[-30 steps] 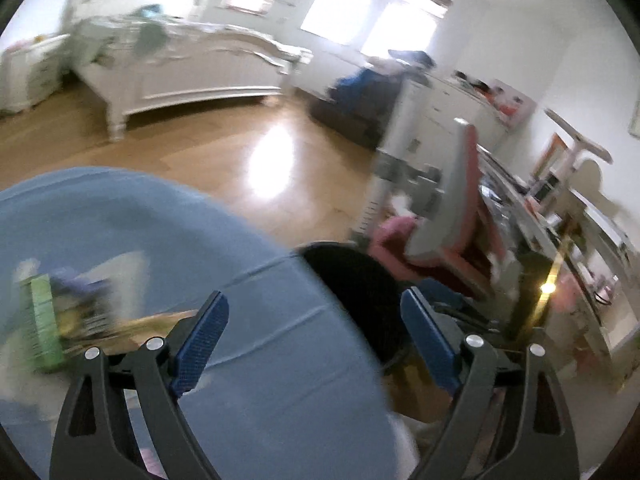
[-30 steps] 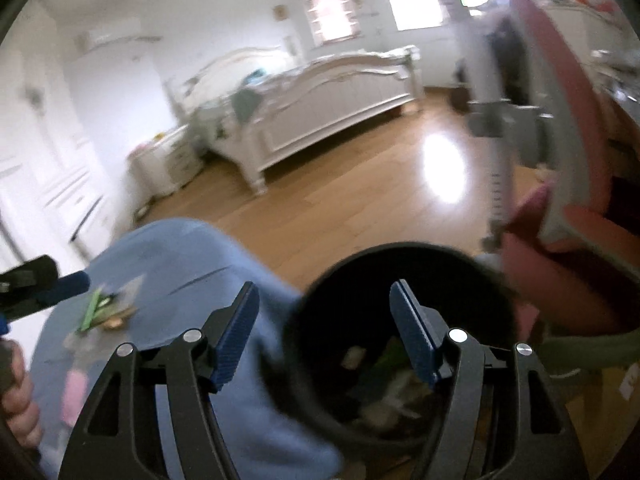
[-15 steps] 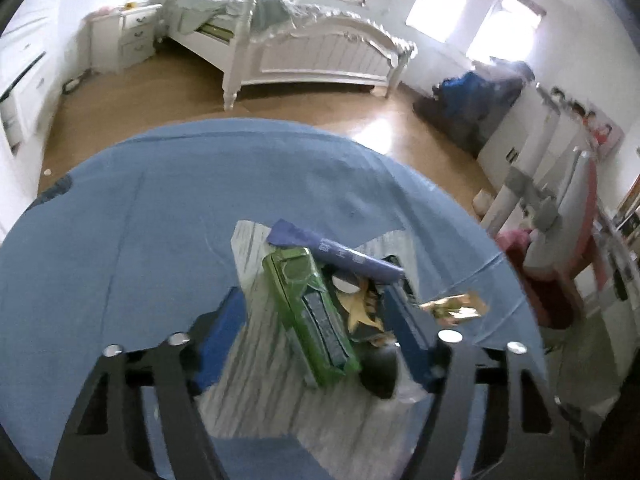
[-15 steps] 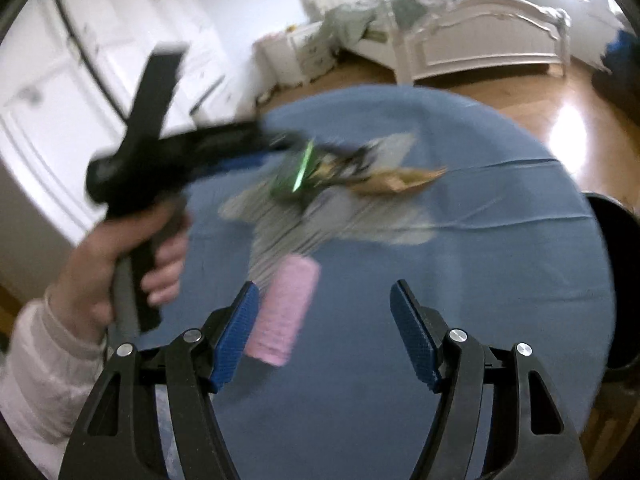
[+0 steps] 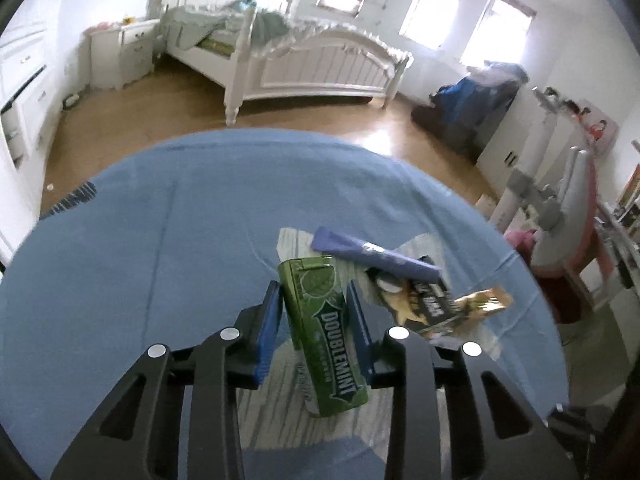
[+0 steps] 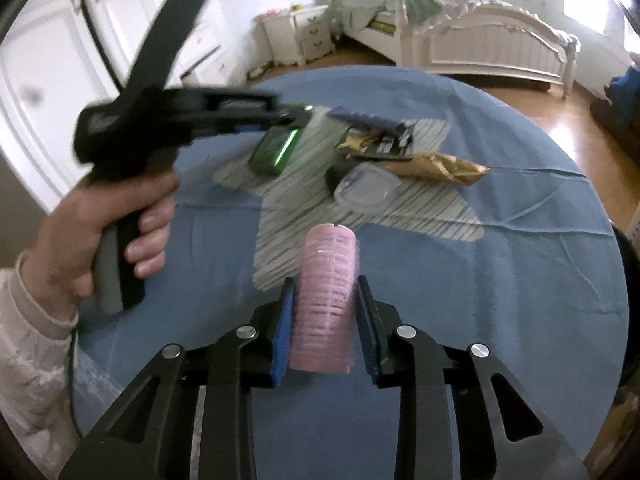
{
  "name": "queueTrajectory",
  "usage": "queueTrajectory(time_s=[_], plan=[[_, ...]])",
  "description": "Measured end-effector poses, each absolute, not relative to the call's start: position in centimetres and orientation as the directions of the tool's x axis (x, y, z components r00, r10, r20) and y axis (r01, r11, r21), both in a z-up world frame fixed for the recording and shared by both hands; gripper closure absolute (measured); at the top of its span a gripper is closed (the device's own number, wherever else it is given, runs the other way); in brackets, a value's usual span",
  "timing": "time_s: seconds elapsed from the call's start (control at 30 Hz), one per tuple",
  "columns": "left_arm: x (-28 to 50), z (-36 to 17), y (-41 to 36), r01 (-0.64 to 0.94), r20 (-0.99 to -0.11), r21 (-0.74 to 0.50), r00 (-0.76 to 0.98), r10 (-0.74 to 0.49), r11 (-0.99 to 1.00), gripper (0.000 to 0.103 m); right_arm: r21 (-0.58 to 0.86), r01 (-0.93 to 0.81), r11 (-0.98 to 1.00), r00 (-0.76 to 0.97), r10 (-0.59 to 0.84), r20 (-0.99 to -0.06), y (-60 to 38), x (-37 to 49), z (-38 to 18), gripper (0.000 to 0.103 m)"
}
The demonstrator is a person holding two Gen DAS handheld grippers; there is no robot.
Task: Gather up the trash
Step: 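Grasp the green Doublemint gum bottle with the left tool while the right tool grasps the pink hair roller, then carry the gum bottle and hair roller over the bin and open both tools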
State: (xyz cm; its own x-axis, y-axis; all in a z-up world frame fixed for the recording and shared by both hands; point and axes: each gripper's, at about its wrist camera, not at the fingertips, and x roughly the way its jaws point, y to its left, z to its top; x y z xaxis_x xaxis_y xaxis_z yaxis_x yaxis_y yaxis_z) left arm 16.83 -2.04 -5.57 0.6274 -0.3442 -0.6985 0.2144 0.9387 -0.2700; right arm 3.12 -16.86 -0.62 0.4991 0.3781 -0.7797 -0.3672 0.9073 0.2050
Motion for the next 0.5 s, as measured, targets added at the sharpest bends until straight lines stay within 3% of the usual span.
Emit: queueTrajectory(time_s=[0.17, 0.5], plan=[[15.2, -2.1, -4.0, 0.288, -0.628, -0.300, 0.658, -0.416, 0.909, 0.072, 0.248, -0.279, 0.928, 0.624, 0.371, -0.688, -22.3, 4.0, 1.9, 0.073], [15.3, 2.6, -17.2, 0.531, -0.519, -0.347, 0.578, -0.630, 0.773, 0.073, 0.198, -0.007, 0.980, 0.829, 0.117, -0.546, -37.9, 5.2, 5.6, 0.073]])
